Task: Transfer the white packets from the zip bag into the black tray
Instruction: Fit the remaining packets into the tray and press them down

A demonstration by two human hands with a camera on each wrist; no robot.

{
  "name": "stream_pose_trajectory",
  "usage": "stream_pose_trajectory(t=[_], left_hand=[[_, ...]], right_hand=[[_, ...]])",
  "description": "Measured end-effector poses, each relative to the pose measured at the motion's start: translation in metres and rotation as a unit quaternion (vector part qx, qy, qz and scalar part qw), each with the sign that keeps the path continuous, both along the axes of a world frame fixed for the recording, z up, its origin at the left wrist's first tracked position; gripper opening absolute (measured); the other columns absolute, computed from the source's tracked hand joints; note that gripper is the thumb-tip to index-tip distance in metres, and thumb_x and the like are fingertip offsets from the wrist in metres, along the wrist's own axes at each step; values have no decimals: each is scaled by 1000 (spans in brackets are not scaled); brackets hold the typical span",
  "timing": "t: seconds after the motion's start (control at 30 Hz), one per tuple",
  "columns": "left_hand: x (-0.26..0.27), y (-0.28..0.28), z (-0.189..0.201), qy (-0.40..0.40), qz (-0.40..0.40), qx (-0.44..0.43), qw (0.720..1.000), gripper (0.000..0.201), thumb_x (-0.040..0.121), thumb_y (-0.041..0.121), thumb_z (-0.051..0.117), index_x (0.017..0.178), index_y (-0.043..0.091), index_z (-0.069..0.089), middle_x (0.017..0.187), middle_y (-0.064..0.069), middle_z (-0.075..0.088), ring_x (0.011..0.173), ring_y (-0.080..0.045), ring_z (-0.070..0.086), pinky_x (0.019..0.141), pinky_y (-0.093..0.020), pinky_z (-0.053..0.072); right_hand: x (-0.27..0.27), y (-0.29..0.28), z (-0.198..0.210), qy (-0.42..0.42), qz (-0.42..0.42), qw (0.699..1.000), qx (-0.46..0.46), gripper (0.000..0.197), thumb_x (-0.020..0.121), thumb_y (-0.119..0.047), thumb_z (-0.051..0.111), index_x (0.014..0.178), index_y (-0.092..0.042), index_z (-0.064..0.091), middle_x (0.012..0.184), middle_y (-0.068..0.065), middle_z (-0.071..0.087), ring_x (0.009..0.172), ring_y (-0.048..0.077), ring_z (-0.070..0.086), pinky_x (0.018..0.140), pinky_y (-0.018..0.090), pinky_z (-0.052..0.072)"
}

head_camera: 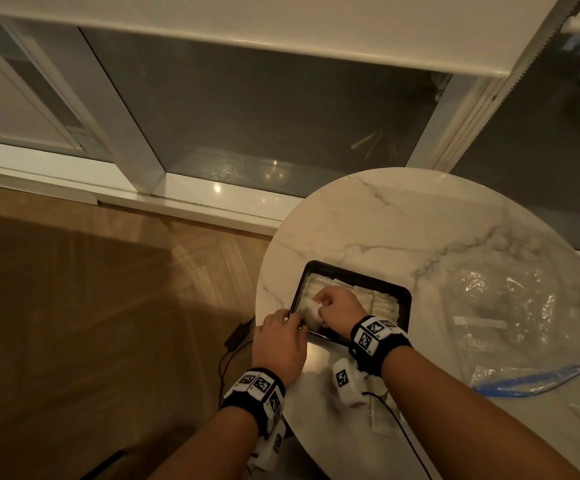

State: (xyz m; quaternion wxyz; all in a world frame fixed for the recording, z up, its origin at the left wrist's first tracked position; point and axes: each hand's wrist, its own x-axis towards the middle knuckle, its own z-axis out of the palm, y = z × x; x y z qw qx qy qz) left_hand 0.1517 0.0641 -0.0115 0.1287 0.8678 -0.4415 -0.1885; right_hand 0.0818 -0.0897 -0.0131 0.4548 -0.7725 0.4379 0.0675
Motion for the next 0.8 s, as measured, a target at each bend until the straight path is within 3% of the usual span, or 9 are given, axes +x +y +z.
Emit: stream_pose_trajectory(t=[0.1,0.3,0.43,0.6,0.67,0.8], left_hand=[[-2,-1,0,1,2,4,1000,30,103,40,37,122,28,57,128,2,55,118,-20,51,96,-38,42],[-5,0,0,-14,-3,23,1000,27,103,39,34,115,29,57,122,1,55,113,-20,51,93,-39,42],[-6,-1,1,-19,-5,49,999,33,103,41,31,120,31,58,126,1,53,117,-22,50,96,-43,41],[-11,-5,3,-34,1,65,997,34,102,44,30,115,29,58,125,-1,52,113,-24,50,93,-43,42],[-14,-6,3,-39,8,59,997,33,101,44,33,113,28,59,130,-2,51,119,-25,48,95,-44,42],[-19,-11,2,-81,-21,6,997,29,98,42,40,108,26,61,142,-5,47,133,-25,39,101,-43,41]], right_hand=[[-3,1,-3,-2,22,1000,11,30,84,3,53,97,-19,69,80,-2,56,85,26,66,75,43,61],[1,1,-6,13,56,998,-22,22,88,-8,58,85,-26,69,79,-8,64,82,15,65,71,22,50],[3,2,-9,20,67,997,-42,26,84,-12,62,68,-32,65,80,-10,70,78,11,67,77,32,58],[-5,-2,0,7,61,997,-54,22,80,-13,68,86,-34,65,88,-10,62,83,11,62,81,34,56],[-11,-4,6,-8,33,998,-58,19,82,-15,66,90,-32,66,88,-10,62,83,11,61,82,33,55],[-37,-8,23,-65,-48,993,-81,12,89,-21,64,97,-28,67,89,-13,63,77,6,59,71,24,48]])
